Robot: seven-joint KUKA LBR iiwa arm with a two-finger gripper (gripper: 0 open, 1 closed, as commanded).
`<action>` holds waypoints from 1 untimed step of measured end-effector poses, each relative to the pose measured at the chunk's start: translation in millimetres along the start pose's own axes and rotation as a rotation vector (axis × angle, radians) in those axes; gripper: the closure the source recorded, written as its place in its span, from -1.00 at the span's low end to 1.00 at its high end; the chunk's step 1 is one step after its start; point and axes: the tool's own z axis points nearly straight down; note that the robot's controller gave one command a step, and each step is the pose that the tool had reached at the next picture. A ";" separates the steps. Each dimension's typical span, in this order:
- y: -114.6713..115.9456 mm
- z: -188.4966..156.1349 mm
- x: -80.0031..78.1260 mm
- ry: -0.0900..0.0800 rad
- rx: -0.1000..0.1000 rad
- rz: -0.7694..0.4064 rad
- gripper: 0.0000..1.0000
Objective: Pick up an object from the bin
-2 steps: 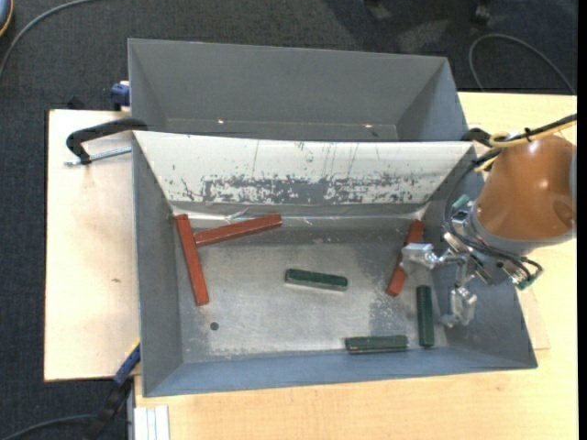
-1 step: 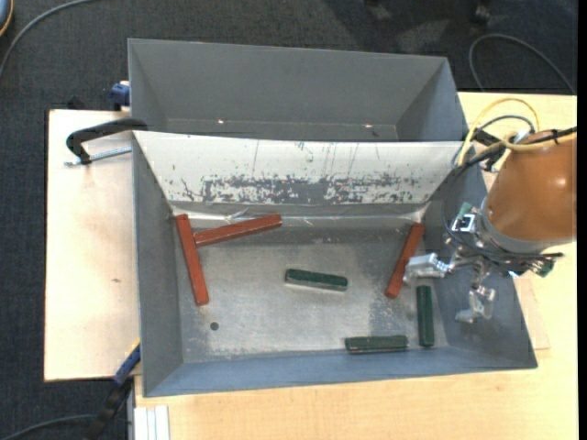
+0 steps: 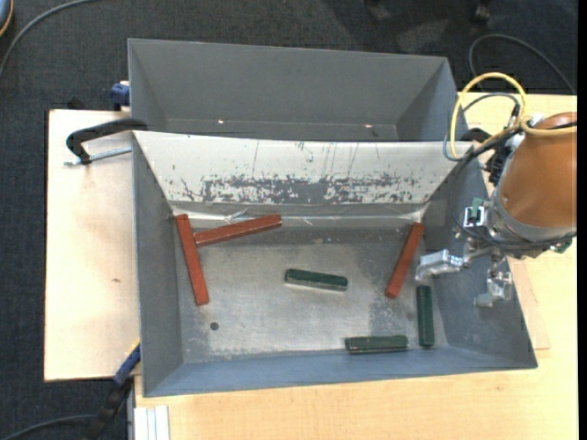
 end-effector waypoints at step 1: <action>-0.7 64.1 -13.8 -0.014 -0.009 -0.492 -1.00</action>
Offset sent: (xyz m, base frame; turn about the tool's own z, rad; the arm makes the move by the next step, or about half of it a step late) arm 0.0046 0.0032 -0.0646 -0.4918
